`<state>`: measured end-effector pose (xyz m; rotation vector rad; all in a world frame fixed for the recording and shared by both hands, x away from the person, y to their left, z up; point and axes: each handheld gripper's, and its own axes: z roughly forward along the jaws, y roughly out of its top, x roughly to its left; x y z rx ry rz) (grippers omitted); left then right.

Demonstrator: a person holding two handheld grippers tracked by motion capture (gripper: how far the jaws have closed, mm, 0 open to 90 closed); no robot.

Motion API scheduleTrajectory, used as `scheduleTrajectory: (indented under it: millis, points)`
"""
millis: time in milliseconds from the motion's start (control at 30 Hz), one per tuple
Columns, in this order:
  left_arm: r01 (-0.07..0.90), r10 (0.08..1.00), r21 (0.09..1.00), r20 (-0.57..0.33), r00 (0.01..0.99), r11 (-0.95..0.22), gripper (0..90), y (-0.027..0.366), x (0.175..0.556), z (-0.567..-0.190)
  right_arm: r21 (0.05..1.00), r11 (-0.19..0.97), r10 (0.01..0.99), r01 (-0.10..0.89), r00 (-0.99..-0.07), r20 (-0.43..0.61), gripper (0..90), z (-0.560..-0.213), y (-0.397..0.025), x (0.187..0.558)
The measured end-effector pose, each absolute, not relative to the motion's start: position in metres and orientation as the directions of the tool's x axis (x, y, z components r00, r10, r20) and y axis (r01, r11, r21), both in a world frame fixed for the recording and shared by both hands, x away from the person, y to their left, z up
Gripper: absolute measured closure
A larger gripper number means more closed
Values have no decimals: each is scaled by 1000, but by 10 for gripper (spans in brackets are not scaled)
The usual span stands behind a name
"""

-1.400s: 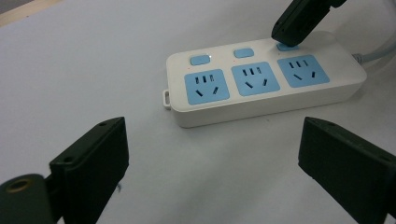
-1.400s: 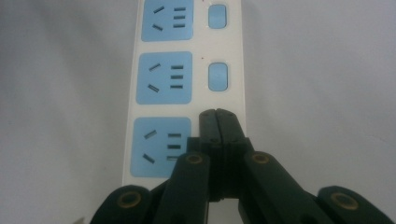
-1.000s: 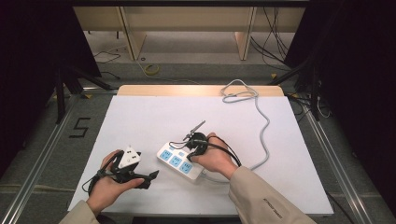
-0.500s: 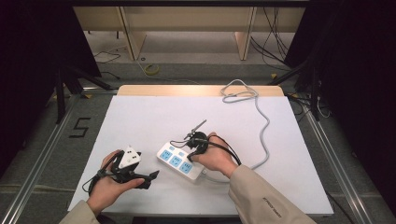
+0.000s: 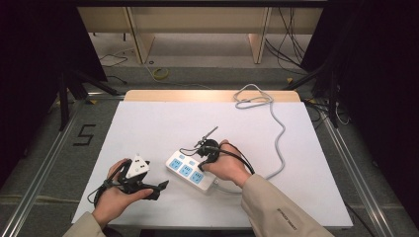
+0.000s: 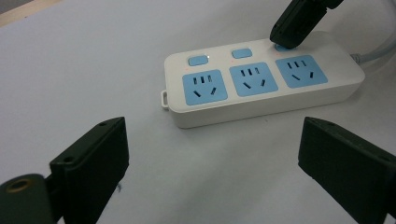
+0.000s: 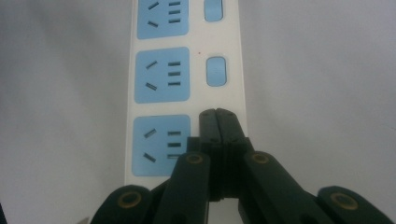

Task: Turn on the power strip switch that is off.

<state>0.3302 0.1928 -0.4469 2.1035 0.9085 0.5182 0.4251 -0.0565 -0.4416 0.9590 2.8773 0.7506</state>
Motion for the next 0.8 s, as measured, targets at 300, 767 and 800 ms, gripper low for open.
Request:
scheduleTrajectory:
  millis: [300, 767, 800]
  points:
    - [431, 745, 783, 60, 665, -448, 83, 192, 330, -447, 434, 703, 575, 564, -809, 119, 900, -441, -54, 425]
    - [432, 744, 782, 59, 666, -449, 85, 192, 330, -447, 439, 716, 563, 543, -821, 96, 900, -441, -53, 423]
    - [432, 744, 782, 59, 666, -449, 85, 192, 330, -447, 446, 711, 565, 544, -819, 100, 900, -442, -53, 423]
